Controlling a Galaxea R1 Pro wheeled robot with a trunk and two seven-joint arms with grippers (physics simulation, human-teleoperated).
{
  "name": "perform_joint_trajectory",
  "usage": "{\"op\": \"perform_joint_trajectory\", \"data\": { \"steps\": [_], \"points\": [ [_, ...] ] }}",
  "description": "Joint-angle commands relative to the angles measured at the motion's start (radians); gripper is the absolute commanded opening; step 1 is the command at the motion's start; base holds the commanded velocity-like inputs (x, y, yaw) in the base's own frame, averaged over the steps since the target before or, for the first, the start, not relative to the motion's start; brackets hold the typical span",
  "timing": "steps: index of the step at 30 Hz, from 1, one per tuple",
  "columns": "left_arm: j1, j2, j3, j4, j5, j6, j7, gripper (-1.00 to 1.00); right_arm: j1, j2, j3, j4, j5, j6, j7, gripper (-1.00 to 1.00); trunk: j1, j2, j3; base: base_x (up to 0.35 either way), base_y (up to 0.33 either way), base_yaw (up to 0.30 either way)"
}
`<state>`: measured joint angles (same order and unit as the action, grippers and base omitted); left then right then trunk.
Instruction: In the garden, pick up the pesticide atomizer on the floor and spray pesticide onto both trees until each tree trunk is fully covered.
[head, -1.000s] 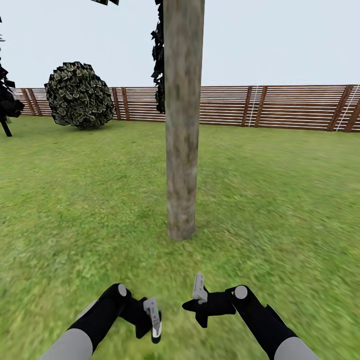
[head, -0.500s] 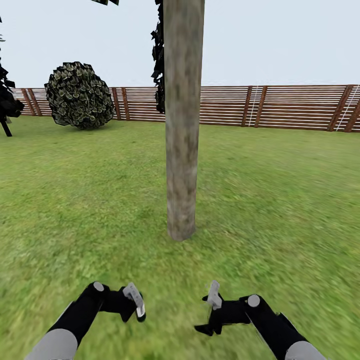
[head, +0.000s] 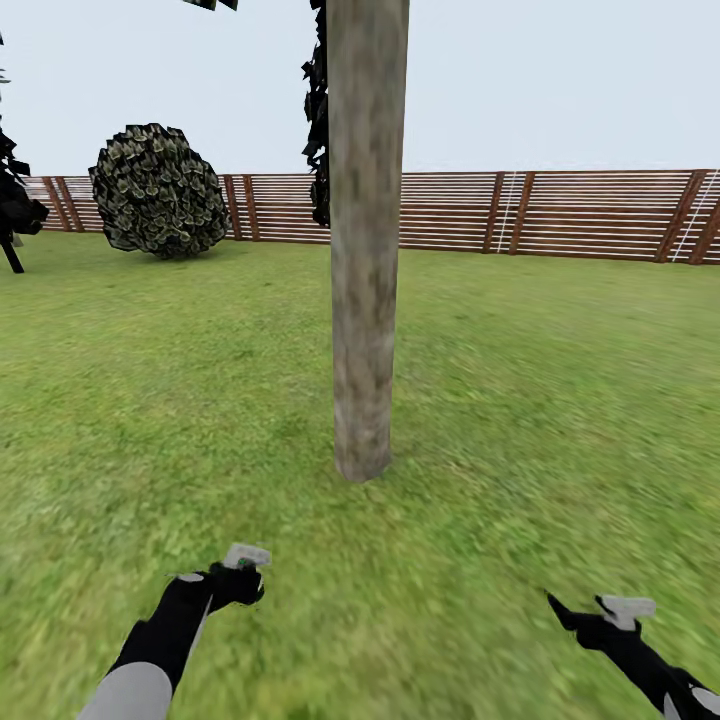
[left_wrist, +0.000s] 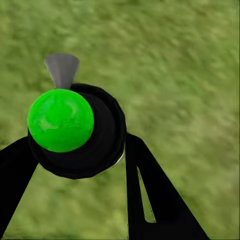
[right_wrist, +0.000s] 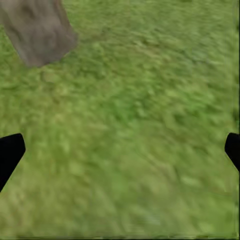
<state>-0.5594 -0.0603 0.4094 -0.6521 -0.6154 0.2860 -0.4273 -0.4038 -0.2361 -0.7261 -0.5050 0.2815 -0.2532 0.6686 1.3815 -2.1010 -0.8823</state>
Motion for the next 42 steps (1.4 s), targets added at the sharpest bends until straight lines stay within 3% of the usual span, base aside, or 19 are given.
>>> {"op": "perform_joint_trajectory", "data": {
  "steps": [1, 3, 6, 9, 13, 18, 24, 30, 42],
  "points": [
    [-0.002, -0.036, -0.005, 0.000, 0.029, 0.016, 0.095, -1.00, 0.012, -0.001, -0.013, 0.000, -0.001, -0.007, -0.047, 1.00, 0.000, 0.000, 0.000, 0.000, 0.000, 0.000],
    [-0.005, -0.066, -0.008, 0.000, 0.043, 0.024, 0.153, -1.00, 0.017, -0.001, -0.024, 0.000, -0.001, -0.009, -0.101, 1.00, 0.000, 0.000, 0.000, 0.000, 0.000, 0.000],
    [-0.010, -0.089, -0.010, -0.003, 0.052, 0.027, 0.185, -1.00, 0.021, 0.000, -0.030, 0.001, -0.001, -0.009, -0.153, 1.00, 0.000, 0.000, 0.000, 0.000, 0.000, 0.000],
    [-0.011, -0.099, -0.010, -0.006, 0.053, 0.029, 0.189, -1.00, 0.024, -0.001, -0.038, 0.003, -0.001, -0.009, -0.190, 1.00, 0.000, 0.000, 0.000, 0.000, 0.000, 0.000],
    [-0.013, -0.106, -0.011, -0.009, 0.055, 0.040, 0.189, -1.00, 0.030, 0.000, -0.084, 0.002, -0.001, -0.009, -0.256, 1.00, 0.000, 0.000, 0.000, 0.000, 0.000, -0.011],
    [-0.014, -0.105, -0.012, -0.012, 0.054, 0.135, 0.188, -1.00, 0.031, 0.001, -0.100, 0.002, -0.001, -0.009, -0.269, 1.00, 0.000, 0.000, 0.000, 0.000, 0.000, -0.201],
    [-0.015, -0.107, -0.015, -0.015, 0.056, 0.172, 0.185, -1.00, 0.034, 0.002, -0.102, 0.005, -0.001, -0.008, -0.270, 1.00, 0.000, 0.000, 0.000, 0.052, 0.000, -0.290],
    [-0.054, -0.107, -0.067, -0.014, 0.056, 0.288, 0.185, -1.00, 0.034, 0.000, -0.104, 0.033, -0.001, -0.008, -0.270, 1.00, 0.000, 0.000, 0.000, 0.326, 0.000, -0.298],
    [-0.085, -0.108, -0.079, -0.003, 0.059, 0.319, 0.183, -1.00, 0.034, 0.000, -0.104, 0.037, -0.002, -0.008, -0.269, 1.00, 0.000, 0.000, 0.000, 0.276, 0.000, -0.097]
  ]
}}
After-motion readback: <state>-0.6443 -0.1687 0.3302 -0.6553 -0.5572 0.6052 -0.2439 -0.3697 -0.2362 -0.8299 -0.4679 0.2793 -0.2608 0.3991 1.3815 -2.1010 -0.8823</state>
